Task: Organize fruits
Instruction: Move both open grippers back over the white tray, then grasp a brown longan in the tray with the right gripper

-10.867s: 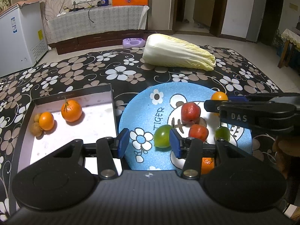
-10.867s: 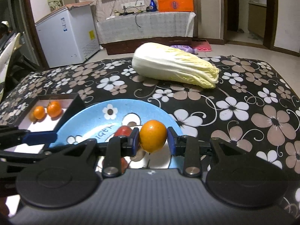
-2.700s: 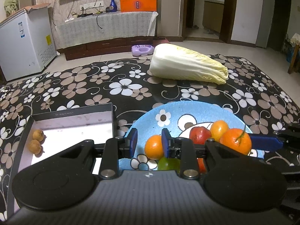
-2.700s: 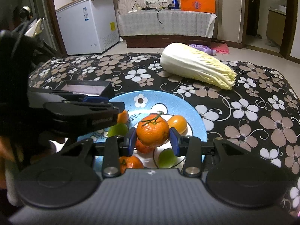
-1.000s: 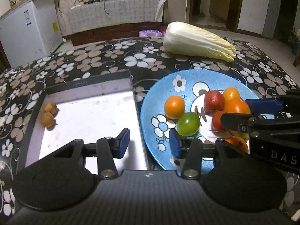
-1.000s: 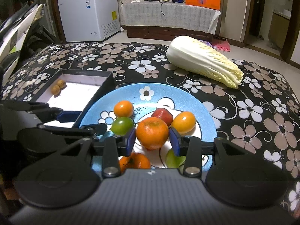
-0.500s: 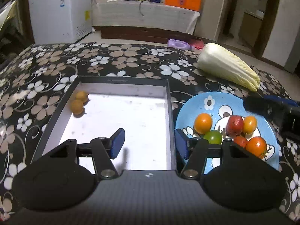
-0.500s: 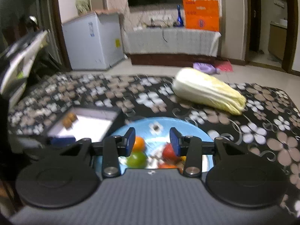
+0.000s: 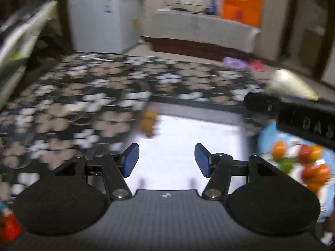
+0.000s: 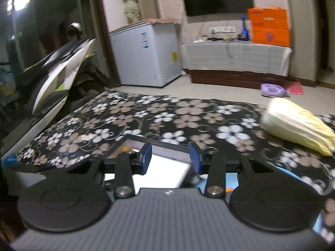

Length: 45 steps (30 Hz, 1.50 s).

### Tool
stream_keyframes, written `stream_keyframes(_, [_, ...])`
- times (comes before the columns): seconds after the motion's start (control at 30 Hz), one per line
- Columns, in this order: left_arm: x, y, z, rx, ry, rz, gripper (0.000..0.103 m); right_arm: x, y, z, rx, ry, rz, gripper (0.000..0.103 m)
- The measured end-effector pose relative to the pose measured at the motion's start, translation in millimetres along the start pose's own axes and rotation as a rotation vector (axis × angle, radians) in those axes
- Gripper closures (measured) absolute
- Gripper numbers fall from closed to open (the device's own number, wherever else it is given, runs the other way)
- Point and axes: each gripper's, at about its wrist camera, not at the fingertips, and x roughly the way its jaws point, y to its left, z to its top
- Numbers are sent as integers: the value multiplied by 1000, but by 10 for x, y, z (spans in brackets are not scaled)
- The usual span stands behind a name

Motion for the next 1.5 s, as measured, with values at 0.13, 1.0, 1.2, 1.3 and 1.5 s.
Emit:
stream_keyframes(0.13, [42,84,-122,49,21,57,38,379,253,27,-84,69,69,69])
stream_keyframes(1.0, [248,65,-246,114,110,14,33,1564,1029,-64,-511,385,205,73])
stream_keyframes(1.2, [221,45,-128,122,88,31,33,1362,840,0,-408,344,161,77])
stream_keyframes(1.3, [227,-61,-37,183,39,61,33,1108,605,100,-293,285,91,77])
stream_keyframes(1.5, [454,-314,132,374,-62,91,35,510,-22,242,36,109,-18,77])
